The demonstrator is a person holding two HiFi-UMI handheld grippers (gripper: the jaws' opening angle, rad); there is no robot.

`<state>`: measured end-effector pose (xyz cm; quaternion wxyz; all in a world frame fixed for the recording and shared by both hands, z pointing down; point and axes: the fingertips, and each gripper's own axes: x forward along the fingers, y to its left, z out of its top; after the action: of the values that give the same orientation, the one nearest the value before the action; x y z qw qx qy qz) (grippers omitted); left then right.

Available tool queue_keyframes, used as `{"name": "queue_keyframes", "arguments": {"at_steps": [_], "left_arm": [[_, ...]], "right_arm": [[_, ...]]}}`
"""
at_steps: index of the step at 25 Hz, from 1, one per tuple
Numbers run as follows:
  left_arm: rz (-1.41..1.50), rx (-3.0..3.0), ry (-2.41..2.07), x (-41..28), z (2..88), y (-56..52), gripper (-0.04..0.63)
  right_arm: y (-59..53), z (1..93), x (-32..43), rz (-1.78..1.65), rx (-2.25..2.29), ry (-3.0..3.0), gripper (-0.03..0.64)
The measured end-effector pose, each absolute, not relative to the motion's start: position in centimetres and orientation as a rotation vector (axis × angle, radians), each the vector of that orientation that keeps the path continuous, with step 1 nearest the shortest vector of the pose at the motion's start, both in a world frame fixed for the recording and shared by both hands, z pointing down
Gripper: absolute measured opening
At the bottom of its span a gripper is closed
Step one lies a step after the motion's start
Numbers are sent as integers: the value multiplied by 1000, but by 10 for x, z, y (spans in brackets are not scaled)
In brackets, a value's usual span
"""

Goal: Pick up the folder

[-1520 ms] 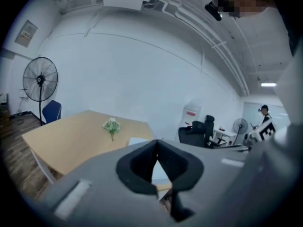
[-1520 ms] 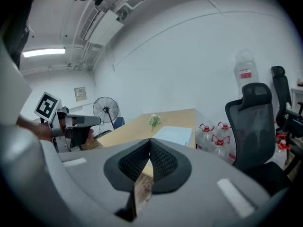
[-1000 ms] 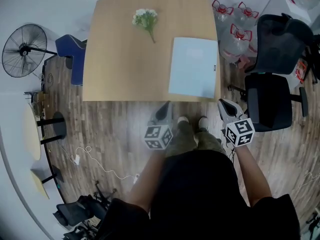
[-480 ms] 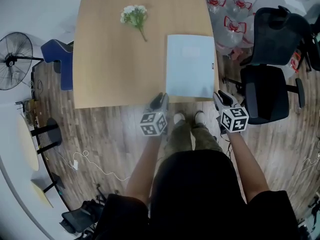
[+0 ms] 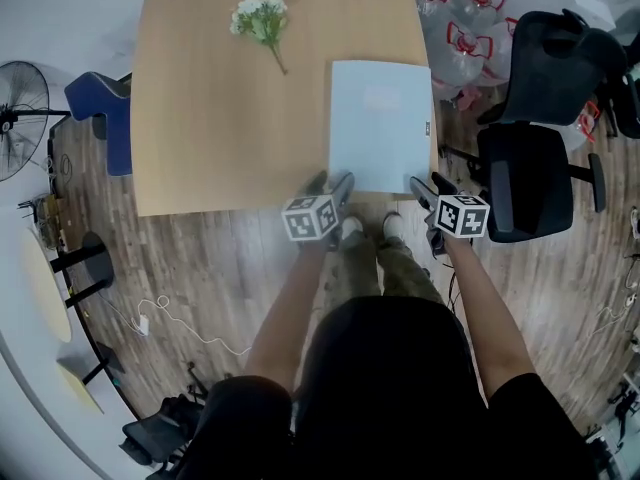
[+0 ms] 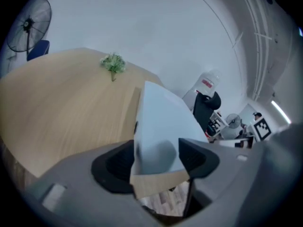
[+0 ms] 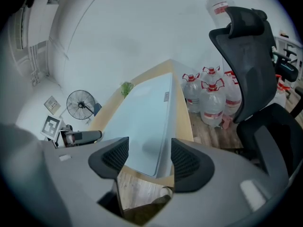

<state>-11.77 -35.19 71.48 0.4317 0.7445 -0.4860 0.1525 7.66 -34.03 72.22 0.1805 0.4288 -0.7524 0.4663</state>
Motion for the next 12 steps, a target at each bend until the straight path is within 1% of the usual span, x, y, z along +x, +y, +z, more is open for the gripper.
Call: {"name": "queue_keyframes", "arguments": {"at_steps": [3,6,12], "left_arm": [[395,1854,-1177,-110,723,-357,324],[409,1836,-1162,-108,728,-364,327],[399,1777,-1080,-109,743,-364,348]], "right_arm": [[-343,731,73,1344,1180,-2106,311],[-346,740,67,1392,1155,-2087,361],[-349,756,59,1437,1108,-2057,391]]}}
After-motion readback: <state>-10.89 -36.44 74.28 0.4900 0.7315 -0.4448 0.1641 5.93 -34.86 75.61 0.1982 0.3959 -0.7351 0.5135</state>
